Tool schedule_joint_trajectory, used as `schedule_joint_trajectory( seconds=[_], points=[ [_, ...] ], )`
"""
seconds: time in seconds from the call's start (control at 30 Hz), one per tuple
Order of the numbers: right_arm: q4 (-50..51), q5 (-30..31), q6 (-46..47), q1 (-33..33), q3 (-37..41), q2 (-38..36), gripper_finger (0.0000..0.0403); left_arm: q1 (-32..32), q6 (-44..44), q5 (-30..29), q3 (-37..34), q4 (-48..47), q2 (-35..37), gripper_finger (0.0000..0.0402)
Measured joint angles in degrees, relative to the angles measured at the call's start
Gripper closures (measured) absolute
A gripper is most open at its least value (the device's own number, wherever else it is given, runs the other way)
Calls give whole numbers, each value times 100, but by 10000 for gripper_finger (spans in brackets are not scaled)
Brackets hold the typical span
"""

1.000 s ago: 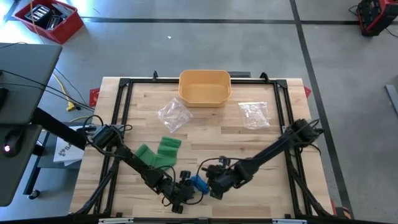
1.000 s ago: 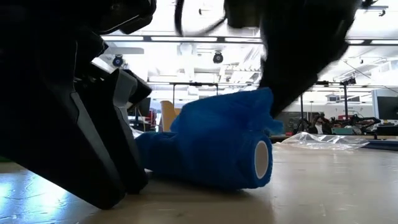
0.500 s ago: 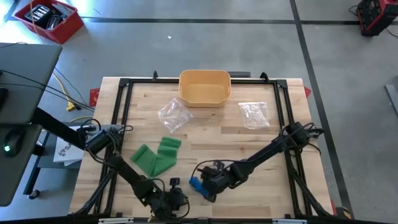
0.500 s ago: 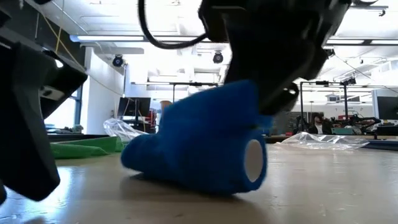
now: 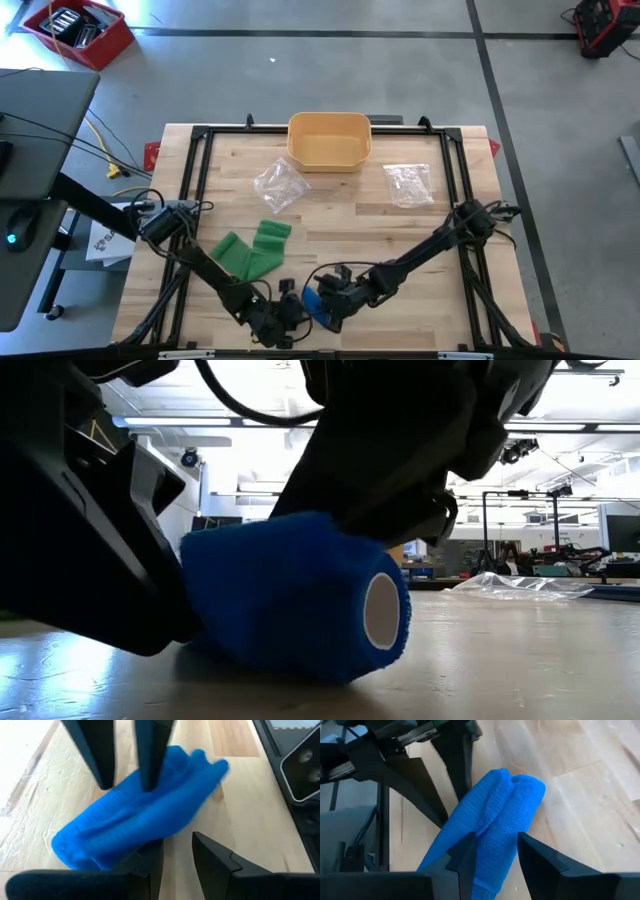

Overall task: Roll bandage
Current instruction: Roll the blue bandage

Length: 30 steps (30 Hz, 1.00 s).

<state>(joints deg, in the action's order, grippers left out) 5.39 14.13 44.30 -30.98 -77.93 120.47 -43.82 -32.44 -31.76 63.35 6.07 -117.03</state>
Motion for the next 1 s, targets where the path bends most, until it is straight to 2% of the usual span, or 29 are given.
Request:
schedule_joint_trajectory(
  seconds=[0.3,0.6,0.8,1.0],
  points=[
    [-141,30,-187,-59,0,61,270,72,-31,-149,0,185,2,305],
    [-344,-376,-547,-55,0,61,259,99,-34,-4,2,293,6,305],
    [-388,-467,-954,-57,0,61,230,103,-35,-12,2,288,7,305],
    [-475,-859,-1681,-91,0,56,237,116,-41,-11,2,272,7,305]
  ],
)
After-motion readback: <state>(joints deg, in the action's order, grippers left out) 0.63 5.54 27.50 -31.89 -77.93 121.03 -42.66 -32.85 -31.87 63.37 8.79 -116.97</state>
